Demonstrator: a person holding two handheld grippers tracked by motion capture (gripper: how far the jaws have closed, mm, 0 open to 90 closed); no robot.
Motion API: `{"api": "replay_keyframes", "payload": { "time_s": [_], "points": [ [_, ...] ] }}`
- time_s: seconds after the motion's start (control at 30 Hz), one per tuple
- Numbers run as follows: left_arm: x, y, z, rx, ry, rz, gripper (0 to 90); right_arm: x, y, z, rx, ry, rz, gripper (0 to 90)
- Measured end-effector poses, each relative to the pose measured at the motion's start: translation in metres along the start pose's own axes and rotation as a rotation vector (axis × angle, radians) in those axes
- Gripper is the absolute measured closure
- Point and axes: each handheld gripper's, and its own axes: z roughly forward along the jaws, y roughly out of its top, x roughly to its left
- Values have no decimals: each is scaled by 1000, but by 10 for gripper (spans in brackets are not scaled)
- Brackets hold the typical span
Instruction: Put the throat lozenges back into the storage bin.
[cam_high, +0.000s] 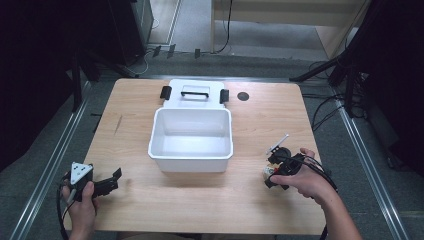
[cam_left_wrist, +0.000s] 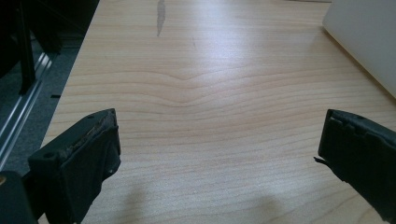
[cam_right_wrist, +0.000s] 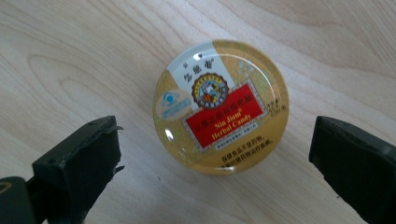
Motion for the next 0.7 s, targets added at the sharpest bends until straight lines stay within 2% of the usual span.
{"api": "replay_keyframes", "payload": {
  "time_s": [0.13, 0.37, 0.5, 0.7],
  "points": [
    [0, 0, 0, 1, -3, 1, 0, -1, 8, 4, 33, -13, 3, 21],
    [0, 0, 0, 5, -6, 1, 0, -2, 15, 13, 77, -23, 43, 41],
    [0, 0, 0, 4, -4, 1, 0, -4, 18, 16, 74, -25, 79, 79],
    [0, 0, 0, 3, -5, 2, 0, -2, 19, 23, 94, -19, 90, 119]
  ]
}}
